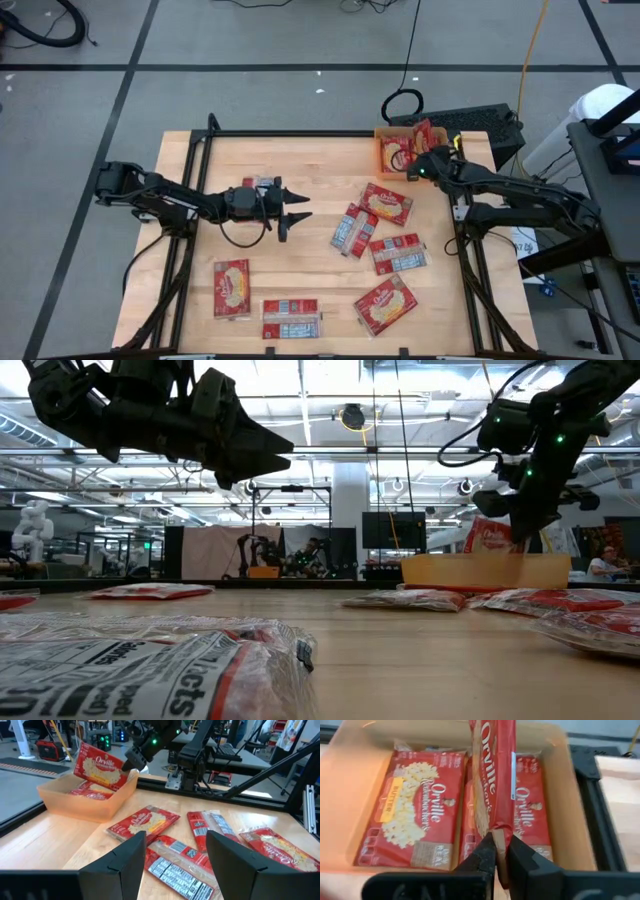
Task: Sort popcorn bags into baskets
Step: Put the red popcorn bag into the orange bin
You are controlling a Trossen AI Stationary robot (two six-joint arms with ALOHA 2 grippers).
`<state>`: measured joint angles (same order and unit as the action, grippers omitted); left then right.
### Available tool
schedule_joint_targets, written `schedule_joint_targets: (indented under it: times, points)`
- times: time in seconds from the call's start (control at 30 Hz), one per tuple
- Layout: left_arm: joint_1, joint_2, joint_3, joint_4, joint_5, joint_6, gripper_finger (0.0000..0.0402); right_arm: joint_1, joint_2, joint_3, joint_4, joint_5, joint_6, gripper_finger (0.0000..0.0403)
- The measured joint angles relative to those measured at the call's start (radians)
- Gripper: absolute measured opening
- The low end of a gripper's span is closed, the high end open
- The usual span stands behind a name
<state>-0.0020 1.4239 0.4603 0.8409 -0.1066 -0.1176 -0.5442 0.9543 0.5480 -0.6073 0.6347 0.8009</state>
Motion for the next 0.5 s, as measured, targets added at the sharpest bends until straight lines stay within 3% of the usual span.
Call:
schedule_joint_targets:
  times: [0.5]
  points:
    - [0.0,0.0,0.0,-0.023,0.0,-0.004,0.0218,0.0,-0.083,0.0,-0.064,-0.137,0.038,0.0015]
